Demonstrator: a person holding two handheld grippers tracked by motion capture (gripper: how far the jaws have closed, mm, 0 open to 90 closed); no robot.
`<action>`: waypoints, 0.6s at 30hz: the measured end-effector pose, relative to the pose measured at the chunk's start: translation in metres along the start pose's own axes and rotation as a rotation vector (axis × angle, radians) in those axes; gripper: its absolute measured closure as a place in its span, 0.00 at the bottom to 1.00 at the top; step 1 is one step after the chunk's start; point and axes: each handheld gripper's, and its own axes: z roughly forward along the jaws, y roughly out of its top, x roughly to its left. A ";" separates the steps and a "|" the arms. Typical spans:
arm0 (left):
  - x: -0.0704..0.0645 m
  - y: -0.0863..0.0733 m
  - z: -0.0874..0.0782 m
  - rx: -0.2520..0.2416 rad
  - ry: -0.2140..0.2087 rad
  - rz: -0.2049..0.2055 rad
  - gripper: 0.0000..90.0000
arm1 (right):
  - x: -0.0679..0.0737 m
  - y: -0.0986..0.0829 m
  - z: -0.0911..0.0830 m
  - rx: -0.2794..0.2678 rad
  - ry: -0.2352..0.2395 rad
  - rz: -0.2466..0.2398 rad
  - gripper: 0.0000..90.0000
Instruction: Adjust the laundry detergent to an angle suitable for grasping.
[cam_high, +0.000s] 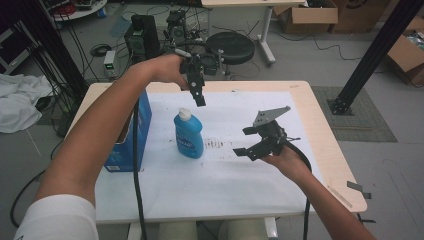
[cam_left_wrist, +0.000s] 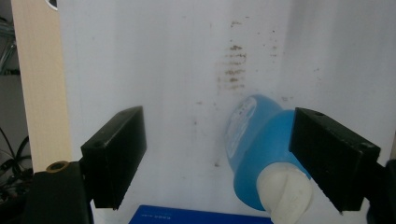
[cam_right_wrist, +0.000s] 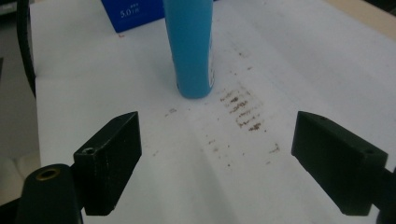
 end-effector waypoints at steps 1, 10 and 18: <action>0.000 0.000 0.000 0.000 0.000 0.000 0.22 | 0.002 -0.003 0.002 -0.022 -0.005 -0.001 0.17; 0.001 0.000 0.002 -0.004 0.002 0.010 0.22 | 0.016 -0.013 0.022 -0.148 -0.044 -0.002 0.17; 0.001 0.001 0.003 0.001 0.011 0.024 0.22 | 0.021 -0.013 0.041 -0.236 -0.044 0.034 0.17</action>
